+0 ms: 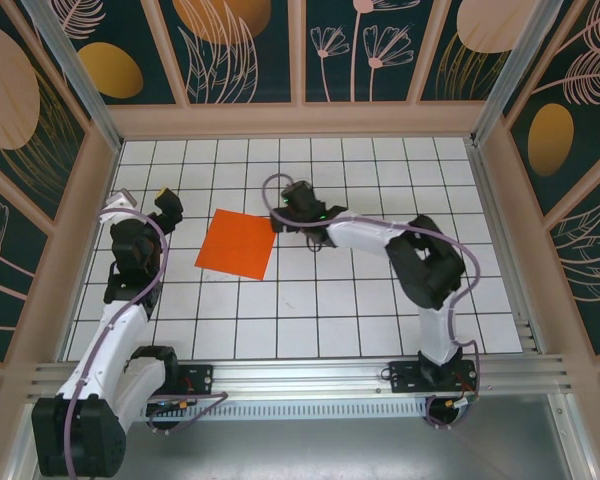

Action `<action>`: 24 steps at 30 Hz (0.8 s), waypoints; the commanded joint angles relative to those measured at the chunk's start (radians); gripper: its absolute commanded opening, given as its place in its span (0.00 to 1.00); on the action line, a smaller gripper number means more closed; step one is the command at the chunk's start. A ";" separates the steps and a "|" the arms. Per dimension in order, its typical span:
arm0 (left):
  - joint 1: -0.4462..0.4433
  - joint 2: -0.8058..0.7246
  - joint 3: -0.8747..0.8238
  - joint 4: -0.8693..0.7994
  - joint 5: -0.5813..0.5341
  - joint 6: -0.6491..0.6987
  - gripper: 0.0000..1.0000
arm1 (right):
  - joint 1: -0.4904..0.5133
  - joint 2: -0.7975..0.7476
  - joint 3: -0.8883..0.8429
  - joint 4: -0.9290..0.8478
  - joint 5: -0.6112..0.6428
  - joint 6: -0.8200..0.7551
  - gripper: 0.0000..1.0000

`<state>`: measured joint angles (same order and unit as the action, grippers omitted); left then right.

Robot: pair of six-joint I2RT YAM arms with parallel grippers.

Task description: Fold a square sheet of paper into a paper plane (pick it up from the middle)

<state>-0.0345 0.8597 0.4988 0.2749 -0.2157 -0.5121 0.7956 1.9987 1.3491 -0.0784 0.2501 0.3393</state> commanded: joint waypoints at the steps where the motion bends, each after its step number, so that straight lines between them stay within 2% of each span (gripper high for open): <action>1: 0.005 -0.013 0.038 -0.150 0.047 -0.019 0.99 | 0.061 0.091 0.134 -0.140 0.067 -0.021 0.97; 9: 0.006 -0.001 0.033 -0.160 0.021 -0.001 0.99 | 0.158 0.288 0.381 -0.298 0.068 -0.113 0.96; 13: 0.005 0.002 0.030 -0.166 -0.003 0.004 0.99 | 0.162 0.335 0.421 -0.371 0.054 -0.166 0.96; 18: 0.005 0.011 0.033 -0.175 -0.010 0.007 0.99 | 0.127 0.285 0.289 -0.415 0.021 -0.282 0.96; 24: 0.005 0.019 0.038 -0.184 -0.010 0.006 0.98 | 0.026 0.084 -0.048 -0.419 -0.071 -0.501 0.95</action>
<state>-0.0345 0.8761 0.5079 0.1020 -0.2169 -0.5140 0.8864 2.1197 1.4467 -0.2928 0.2173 0.0181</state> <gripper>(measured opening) 0.985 0.955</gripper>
